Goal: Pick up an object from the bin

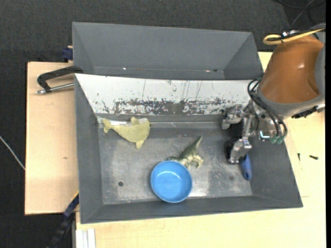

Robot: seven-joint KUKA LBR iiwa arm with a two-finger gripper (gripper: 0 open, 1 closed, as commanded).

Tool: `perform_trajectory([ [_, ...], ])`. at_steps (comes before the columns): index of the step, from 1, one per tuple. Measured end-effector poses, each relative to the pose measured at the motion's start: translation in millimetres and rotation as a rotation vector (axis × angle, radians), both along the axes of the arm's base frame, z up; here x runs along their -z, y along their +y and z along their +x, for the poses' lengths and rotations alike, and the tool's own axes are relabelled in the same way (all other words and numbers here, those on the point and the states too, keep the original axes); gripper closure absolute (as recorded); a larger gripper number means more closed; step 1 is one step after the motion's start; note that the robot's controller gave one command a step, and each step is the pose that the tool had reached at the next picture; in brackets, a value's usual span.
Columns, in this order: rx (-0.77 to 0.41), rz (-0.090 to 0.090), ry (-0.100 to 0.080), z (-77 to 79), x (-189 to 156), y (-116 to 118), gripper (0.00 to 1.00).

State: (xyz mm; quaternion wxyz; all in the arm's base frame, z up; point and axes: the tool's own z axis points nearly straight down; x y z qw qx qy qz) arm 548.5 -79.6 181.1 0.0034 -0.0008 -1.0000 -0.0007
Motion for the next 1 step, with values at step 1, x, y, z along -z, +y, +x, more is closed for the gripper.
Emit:
perform_trajectory([
  [1,-0.205,0.003,-0.003,14.9,75.3,46.1,0.00],
])
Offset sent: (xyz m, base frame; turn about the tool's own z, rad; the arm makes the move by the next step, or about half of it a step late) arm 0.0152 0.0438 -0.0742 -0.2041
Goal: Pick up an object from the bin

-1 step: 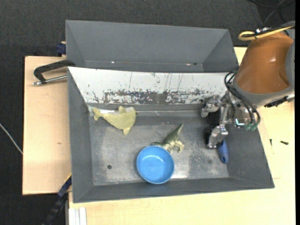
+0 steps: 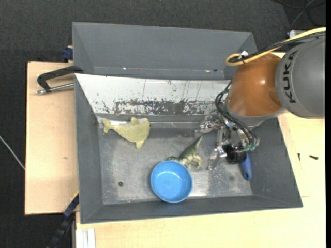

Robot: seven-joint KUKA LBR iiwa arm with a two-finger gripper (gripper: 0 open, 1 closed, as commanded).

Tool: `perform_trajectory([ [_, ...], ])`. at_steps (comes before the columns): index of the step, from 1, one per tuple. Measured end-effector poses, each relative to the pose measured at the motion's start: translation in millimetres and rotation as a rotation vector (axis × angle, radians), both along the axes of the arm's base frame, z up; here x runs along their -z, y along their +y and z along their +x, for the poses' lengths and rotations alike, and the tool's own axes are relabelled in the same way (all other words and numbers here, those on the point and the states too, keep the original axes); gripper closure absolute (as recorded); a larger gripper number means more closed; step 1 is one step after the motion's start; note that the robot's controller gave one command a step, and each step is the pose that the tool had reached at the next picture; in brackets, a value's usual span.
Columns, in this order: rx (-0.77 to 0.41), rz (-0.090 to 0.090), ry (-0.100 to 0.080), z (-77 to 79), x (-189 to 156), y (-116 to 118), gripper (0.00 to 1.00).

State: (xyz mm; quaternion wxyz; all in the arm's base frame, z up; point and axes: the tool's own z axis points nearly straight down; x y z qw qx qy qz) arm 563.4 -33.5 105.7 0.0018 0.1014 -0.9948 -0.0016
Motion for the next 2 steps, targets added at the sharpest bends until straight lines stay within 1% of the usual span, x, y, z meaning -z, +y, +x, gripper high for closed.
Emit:
perform_trajectory([
  [1,-0.233,-0.002,-0.011,-15.0,33.4,32.6,0.00],
  [2,-0.234,-0.002,-0.016,-13.4,31.7,33.2,1.00],
])
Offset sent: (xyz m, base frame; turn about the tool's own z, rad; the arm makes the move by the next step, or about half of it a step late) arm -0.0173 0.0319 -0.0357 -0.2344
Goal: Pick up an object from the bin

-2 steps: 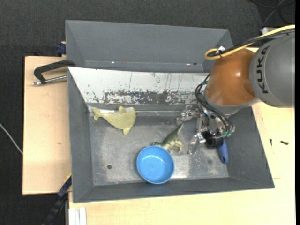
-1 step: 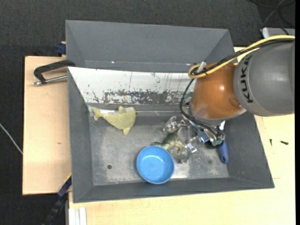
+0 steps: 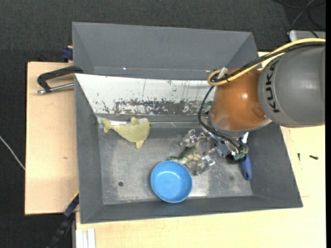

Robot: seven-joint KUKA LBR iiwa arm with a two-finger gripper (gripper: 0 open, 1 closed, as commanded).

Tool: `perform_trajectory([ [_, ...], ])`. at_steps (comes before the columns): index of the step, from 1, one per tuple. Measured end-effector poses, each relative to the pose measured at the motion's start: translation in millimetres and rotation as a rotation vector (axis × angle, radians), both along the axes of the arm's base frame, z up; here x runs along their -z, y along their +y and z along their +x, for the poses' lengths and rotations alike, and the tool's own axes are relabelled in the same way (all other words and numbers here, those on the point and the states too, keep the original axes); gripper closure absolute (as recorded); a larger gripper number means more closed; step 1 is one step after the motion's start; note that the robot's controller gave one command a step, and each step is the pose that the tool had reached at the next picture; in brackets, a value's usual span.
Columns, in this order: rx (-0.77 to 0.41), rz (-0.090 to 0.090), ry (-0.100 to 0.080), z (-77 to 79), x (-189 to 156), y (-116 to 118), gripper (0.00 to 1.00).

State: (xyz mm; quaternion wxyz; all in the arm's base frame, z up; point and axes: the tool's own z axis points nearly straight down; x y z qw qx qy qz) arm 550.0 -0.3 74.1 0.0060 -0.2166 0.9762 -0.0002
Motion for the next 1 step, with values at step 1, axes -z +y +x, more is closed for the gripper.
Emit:
perform_trajectory([
  [1,-0.266,-0.004,-0.001,-3.1,-107.9,-0.2,1.00],
])
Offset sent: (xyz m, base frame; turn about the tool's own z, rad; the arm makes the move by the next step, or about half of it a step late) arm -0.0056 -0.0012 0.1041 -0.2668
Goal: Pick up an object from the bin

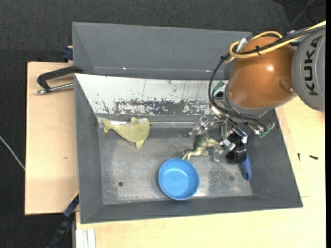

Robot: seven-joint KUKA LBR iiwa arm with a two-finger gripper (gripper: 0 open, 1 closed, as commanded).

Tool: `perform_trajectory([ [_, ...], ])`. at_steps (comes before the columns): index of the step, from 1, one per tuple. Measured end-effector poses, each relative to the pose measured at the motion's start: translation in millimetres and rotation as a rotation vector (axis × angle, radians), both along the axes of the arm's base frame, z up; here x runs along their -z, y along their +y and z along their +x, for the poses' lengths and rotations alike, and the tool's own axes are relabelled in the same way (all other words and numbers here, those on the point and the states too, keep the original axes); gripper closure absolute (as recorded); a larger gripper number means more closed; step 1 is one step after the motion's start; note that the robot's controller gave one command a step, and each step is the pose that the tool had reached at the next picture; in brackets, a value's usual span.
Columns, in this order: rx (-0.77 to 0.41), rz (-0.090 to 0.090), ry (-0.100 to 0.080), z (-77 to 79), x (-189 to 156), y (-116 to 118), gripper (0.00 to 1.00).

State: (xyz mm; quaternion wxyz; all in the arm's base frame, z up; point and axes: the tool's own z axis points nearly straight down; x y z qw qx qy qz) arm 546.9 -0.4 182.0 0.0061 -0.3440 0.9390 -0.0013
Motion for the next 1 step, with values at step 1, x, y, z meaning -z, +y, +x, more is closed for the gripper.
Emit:
perform_trajectory([
  [1,0.015,0.000,-0.002,4.6,-68.5,-2.1,1.00],
])
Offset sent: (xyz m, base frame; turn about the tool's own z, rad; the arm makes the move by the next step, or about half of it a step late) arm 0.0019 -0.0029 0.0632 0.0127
